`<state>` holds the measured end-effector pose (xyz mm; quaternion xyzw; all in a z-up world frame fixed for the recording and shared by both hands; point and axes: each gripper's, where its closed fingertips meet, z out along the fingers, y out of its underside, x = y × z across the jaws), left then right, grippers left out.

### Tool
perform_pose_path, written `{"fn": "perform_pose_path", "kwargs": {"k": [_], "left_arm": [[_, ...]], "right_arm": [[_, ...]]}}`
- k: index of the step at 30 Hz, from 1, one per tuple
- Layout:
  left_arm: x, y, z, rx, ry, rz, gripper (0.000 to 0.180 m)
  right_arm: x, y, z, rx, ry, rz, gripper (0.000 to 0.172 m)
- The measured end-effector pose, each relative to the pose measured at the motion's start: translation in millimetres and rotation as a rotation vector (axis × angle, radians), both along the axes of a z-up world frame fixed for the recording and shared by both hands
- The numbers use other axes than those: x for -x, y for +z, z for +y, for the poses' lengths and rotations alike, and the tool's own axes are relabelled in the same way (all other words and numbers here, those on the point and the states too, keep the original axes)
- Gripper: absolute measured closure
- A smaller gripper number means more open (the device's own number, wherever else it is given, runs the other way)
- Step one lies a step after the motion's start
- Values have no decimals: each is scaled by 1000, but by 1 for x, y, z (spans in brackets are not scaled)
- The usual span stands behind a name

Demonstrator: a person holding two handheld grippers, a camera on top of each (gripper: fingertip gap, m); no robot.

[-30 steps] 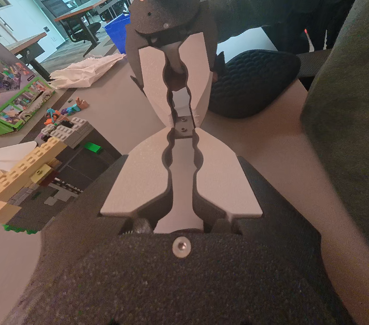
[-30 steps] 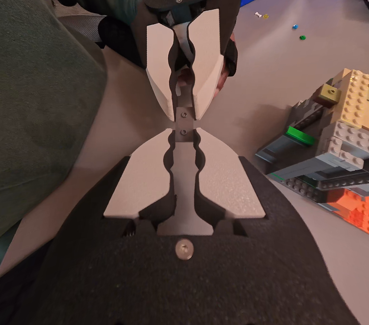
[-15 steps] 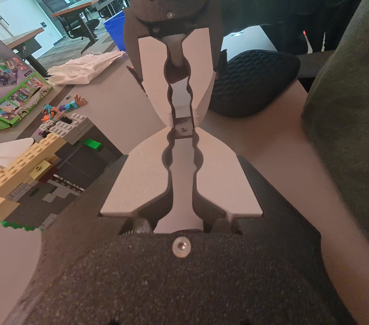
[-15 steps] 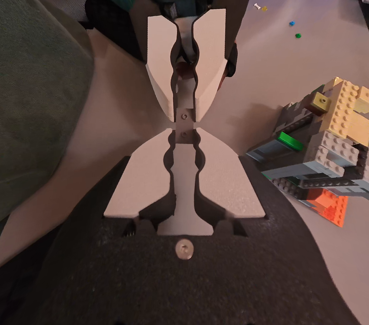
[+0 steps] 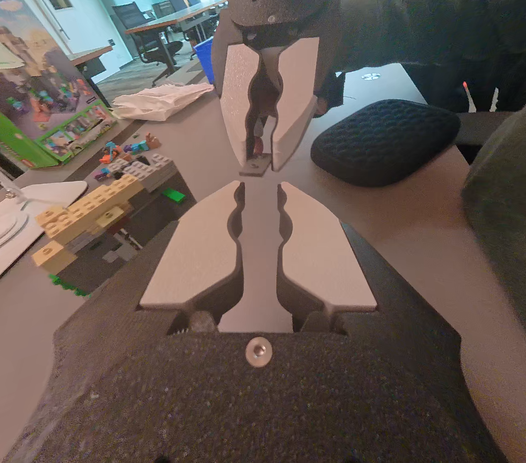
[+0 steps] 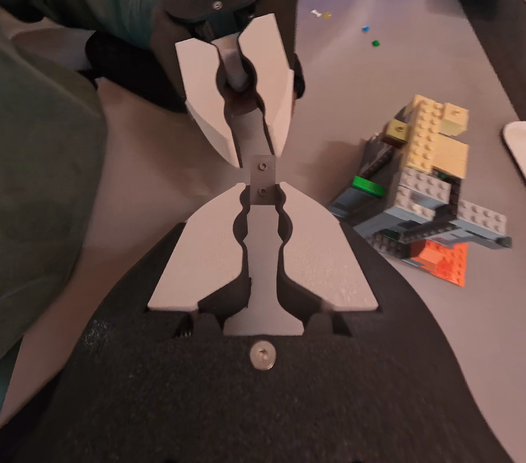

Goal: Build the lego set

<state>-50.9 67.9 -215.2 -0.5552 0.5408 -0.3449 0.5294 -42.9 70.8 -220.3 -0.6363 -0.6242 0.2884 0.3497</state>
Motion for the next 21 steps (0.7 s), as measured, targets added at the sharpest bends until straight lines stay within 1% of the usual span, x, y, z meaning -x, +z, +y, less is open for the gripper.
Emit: {"fn": "perform_pose_path", "kwargs": {"k": [4,11,14,21], "left_arm": [[7,5,11,-7,57,-22,161],[12,2,24,4,145,-11,172],[16,1,31,1,199,6,180],[33,6,53,29,337,-20,180]], "right_arm": [[-6,13,27,-5,-124,1,155],[-16,26,73,-17,-320,-23,156],[-18,28,86,-20,-365,-46,156],[-18,23,102,-6,-410,-99,156]]}}
